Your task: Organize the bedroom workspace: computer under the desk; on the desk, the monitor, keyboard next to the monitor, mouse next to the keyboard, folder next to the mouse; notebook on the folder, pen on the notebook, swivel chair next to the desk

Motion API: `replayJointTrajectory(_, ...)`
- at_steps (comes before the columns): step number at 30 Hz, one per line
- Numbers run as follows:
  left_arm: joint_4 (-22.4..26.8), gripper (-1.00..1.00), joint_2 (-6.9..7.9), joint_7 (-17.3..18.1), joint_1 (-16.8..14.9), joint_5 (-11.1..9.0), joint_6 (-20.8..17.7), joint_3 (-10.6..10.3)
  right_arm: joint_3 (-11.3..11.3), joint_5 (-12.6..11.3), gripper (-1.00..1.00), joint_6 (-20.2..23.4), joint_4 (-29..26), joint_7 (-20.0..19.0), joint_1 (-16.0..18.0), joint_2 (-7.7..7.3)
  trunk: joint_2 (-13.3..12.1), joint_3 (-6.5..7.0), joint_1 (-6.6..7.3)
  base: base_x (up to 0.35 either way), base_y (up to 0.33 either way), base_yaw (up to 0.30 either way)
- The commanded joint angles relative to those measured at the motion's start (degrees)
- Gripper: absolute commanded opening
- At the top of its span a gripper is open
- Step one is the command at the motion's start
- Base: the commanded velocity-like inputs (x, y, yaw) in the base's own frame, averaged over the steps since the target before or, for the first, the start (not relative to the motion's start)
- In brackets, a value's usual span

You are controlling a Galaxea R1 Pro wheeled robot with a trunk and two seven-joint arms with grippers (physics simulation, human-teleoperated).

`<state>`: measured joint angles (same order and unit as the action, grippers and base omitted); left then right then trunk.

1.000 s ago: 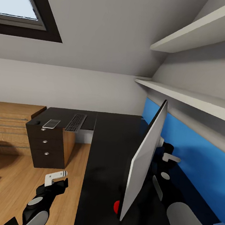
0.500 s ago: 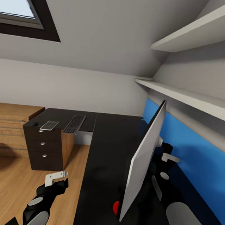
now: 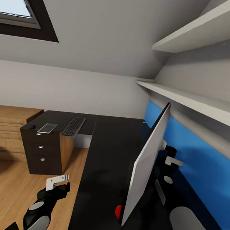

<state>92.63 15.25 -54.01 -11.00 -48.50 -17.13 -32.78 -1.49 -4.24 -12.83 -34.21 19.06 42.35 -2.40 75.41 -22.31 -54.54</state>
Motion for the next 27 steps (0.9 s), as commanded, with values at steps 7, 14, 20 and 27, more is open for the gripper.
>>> replayJointTrajectory(7, 0.09, 1.00, 0.05, -0.39, -0.07, -0.19, -0.27, -0.03, 0.36, 0.61, -1.00, -0.53, 0.13, -0.16, 0.02, -0.05, 0.04, -0.08, 0.00, 0.002, -0.009, 0.074)
replayJointTrajectory(14, 0.01, 1.00, 0.05, -0.48, -0.07, -0.22, -0.27, 0.04, 0.34, 0.63, -1.00, -0.53, 0.11, -0.16, 0.02, 0.29, 0.04, -0.08, 0.00, 0.000, -0.043, 0.188)
replayJointTrajectory(20, 0.00, 1.00, 0.05, -0.48, -0.07, -0.19, -0.27, -0.07, 0.34, 0.63, -1.00, -0.53, 0.14, -0.16, 0.02, 0.32, 0.04, -0.08, 0.00, 0.000, -0.185, 0.017)
replayJointTrajectory(27, 0.00, 1.00, 0.05, -0.48, -0.07, -0.19, -0.27, -0.09, 0.35, 0.68, -1.00, -0.46, 0.19, -0.16, 0.02, 0.38, 0.04, -0.08, 0.00, 0.045, -0.016, 0.001)
